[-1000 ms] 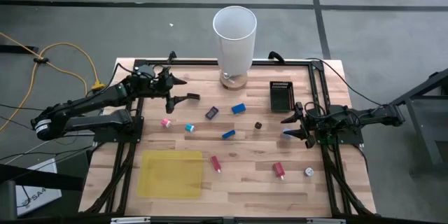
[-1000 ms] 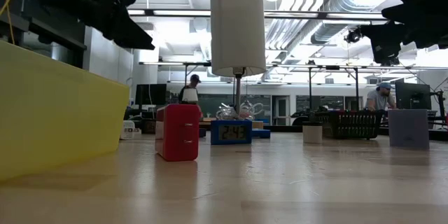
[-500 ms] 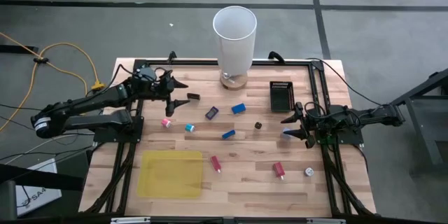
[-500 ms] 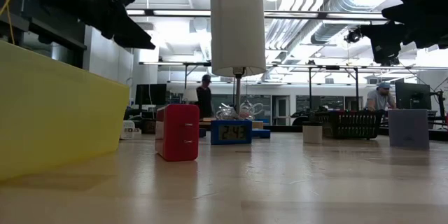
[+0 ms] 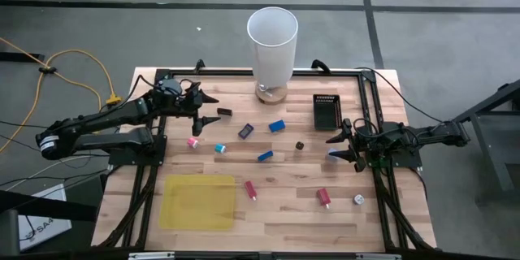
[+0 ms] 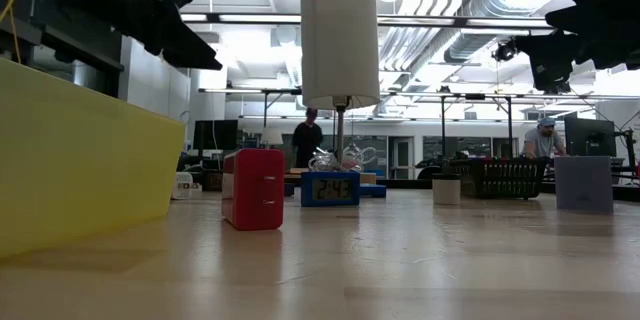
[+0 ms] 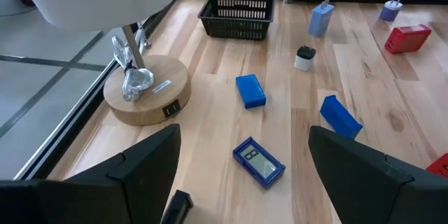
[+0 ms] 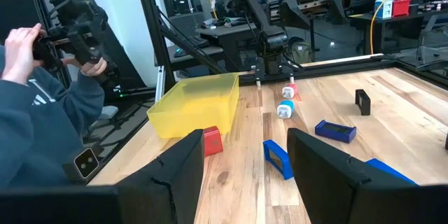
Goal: Pick & Place Office items
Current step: Put the black digital clock into the black bin
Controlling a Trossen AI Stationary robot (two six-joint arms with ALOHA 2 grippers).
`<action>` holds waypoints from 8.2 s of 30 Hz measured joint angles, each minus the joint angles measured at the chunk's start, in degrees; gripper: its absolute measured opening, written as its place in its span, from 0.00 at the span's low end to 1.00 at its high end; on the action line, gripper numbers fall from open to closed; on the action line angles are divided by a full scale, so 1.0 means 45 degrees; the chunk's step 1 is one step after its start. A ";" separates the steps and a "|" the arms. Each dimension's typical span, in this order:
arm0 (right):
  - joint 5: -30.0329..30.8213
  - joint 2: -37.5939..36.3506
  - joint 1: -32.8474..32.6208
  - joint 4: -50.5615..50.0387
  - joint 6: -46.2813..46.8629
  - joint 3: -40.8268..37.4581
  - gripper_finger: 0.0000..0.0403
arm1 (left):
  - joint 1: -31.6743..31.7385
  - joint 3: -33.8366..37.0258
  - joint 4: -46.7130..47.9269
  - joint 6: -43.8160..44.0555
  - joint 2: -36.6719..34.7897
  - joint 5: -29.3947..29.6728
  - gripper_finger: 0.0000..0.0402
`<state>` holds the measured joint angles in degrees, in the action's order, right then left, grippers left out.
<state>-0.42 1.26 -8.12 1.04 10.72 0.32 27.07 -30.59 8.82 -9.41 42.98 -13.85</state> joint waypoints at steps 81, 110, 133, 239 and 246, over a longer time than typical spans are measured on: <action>-0.0001 -0.0005 0.0000 0.0000 0.0000 0.0005 0.47 | 0.4417 -0.7155 0.7850 -0.7369 0.5595 -0.2516 0.77; 0.0001 -0.0003 0.0002 0.0000 -0.0005 0.0005 0.47 | 0.3920 -0.7155 0.7648 -0.6810 0.9136 -0.1195 0.77; 0.0001 0.0000 0.0002 0.0000 -0.0003 0.0003 0.47 | 0.1978 -0.6989 0.7938 -0.6514 1.0404 0.1896 0.77; -0.0001 0.0000 0.0005 0.0000 0.0000 0.0004 0.47 | 0.2191 -0.4755 0.4974 -0.6276 1.0404 0.1802 0.25; -0.0001 -0.0005 0.0001 0.0000 0.0000 0.0005 0.47 | 0.2191 -0.4755 0.4974 -0.6257 1.0404 0.1807 0.16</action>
<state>-0.43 1.23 -8.12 1.04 10.72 0.34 36.93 -51.99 31.20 -37.56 89.80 -5.72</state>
